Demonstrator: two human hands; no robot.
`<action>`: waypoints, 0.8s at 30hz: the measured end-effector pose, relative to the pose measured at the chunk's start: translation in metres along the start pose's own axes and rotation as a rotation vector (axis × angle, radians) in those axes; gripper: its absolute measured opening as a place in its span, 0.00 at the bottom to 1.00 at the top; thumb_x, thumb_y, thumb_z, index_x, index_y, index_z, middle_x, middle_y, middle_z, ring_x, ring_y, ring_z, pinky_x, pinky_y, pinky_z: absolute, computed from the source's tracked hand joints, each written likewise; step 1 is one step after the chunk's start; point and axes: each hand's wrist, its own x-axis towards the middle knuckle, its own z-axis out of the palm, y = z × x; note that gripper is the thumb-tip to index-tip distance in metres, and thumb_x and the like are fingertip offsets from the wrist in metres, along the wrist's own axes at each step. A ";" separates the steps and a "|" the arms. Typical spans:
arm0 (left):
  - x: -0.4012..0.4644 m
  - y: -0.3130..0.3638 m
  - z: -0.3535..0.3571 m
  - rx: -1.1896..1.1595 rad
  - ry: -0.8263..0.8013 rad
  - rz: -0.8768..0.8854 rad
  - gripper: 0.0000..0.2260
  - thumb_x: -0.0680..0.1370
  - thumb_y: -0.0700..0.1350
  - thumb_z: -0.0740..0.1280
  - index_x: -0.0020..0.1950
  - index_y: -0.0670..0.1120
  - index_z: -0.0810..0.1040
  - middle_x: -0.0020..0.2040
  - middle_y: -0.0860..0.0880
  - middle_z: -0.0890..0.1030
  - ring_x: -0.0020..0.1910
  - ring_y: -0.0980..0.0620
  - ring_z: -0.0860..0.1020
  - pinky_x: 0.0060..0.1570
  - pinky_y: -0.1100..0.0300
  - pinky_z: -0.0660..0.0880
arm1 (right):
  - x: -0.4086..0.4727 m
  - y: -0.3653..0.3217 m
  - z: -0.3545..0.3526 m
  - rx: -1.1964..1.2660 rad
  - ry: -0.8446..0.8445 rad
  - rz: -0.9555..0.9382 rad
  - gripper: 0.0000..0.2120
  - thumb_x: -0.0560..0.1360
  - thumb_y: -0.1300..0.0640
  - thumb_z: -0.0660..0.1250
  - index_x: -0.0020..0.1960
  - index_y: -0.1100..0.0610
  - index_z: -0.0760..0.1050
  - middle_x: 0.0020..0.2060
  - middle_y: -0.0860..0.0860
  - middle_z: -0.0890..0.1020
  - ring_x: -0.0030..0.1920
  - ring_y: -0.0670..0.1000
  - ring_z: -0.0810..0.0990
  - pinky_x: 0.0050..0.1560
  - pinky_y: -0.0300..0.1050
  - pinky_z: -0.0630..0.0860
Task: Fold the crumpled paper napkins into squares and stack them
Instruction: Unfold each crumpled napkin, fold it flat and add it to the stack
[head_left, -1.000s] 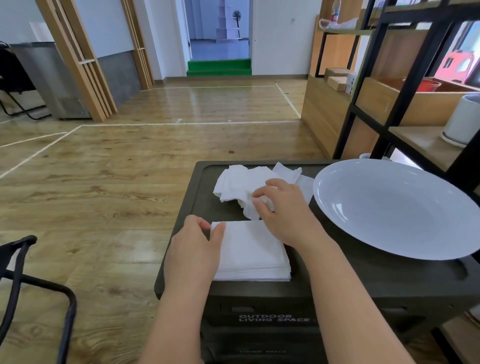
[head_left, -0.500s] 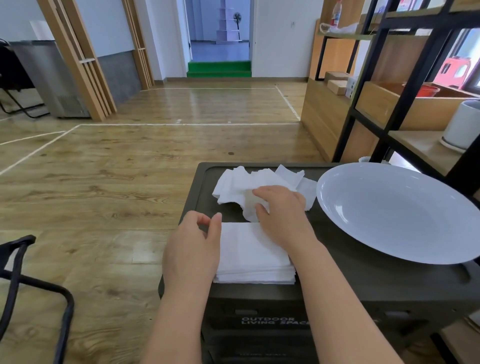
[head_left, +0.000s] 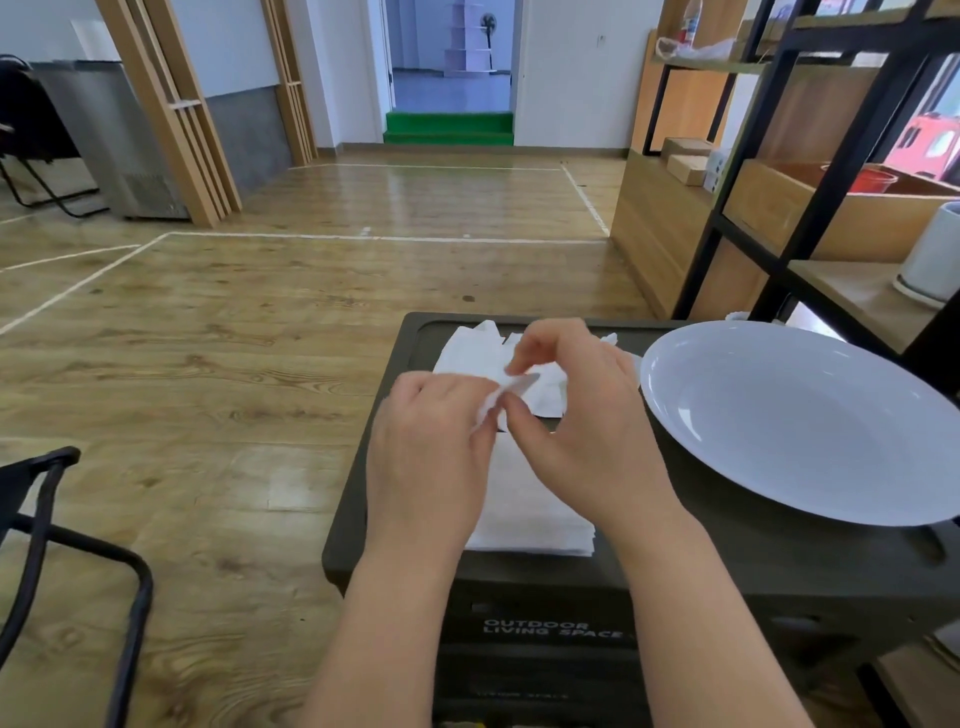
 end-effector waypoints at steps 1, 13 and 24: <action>0.000 0.001 -0.003 -0.068 0.008 -0.063 0.07 0.75 0.45 0.67 0.50 0.51 0.82 0.40 0.56 0.80 0.42 0.54 0.74 0.36 0.68 0.66 | 0.000 0.001 0.000 0.079 0.000 0.034 0.20 0.71 0.55 0.72 0.58 0.45 0.68 0.50 0.36 0.74 0.56 0.39 0.72 0.62 0.46 0.69; 0.002 0.001 -0.016 -0.948 -0.171 -0.761 0.07 0.78 0.47 0.66 0.42 0.51 0.82 0.38 0.53 0.85 0.37 0.56 0.83 0.35 0.60 0.78 | -0.002 0.016 -0.002 0.569 0.071 0.642 0.16 0.73 0.52 0.71 0.55 0.38 0.70 0.53 0.43 0.79 0.51 0.44 0.78 0.47 0.38 0.77; -0.002 -0.018 -0.014 -0.606 -0.325 -0.808 0.13 0.80 0.50 0.63 0.44 0.42 0.79 0.39 0.49 0.82 0.23 0.61 0.77 0.28 0.65 0.73 | -0.008 0.025 0.000 0.443 -0.074 0.856 0.13 0.75 0.55 0.69 0.57 0.46 0.72 0.45 0.46 0.77 0.46 0.45 0.76 0.47 0.41 0.76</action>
